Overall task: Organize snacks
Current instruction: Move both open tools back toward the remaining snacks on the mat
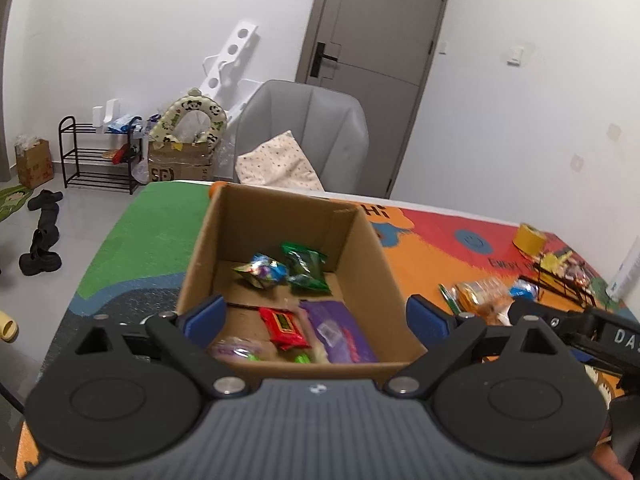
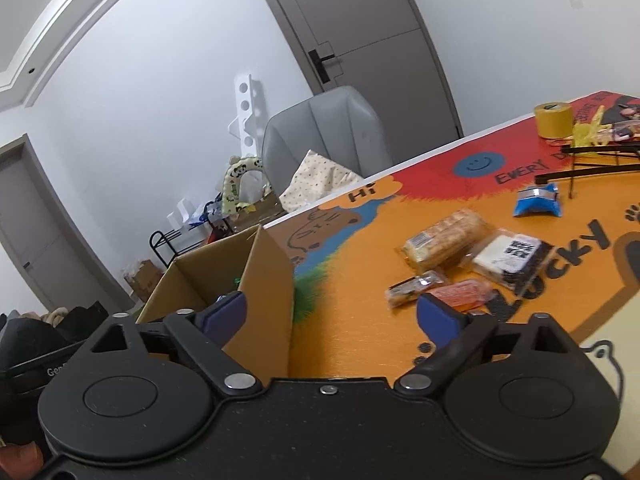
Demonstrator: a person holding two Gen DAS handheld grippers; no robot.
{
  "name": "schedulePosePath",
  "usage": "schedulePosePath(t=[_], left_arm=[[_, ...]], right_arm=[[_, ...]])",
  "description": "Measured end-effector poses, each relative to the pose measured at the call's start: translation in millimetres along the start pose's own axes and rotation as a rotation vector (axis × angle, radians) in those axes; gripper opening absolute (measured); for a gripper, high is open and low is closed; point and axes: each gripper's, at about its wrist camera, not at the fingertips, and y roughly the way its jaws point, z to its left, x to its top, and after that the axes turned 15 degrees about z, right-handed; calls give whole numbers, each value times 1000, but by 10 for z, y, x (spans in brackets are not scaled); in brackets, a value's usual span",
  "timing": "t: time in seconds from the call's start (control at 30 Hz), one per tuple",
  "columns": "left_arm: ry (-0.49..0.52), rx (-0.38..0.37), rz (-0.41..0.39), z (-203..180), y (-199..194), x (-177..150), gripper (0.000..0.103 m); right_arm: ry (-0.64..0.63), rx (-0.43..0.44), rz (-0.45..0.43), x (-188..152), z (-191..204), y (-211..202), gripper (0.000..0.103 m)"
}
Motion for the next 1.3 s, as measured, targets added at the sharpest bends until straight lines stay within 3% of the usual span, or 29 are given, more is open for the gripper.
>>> schedulePosePath(t=[0.13, 0.43, 1.3], left_arm=[[26, -5, 6, -150, -1, -39, 97], [89, -27, 5, -522, 2, -116, 97], [209, -115, 102, -1542, 436, -169, 100]], right_arm=[[12, -13, -23, -42, -129, -121, 103], [42, -47, -38, -84, -427, -288, 103], [159, -130, -46, -104, -1402, -533, 103]])
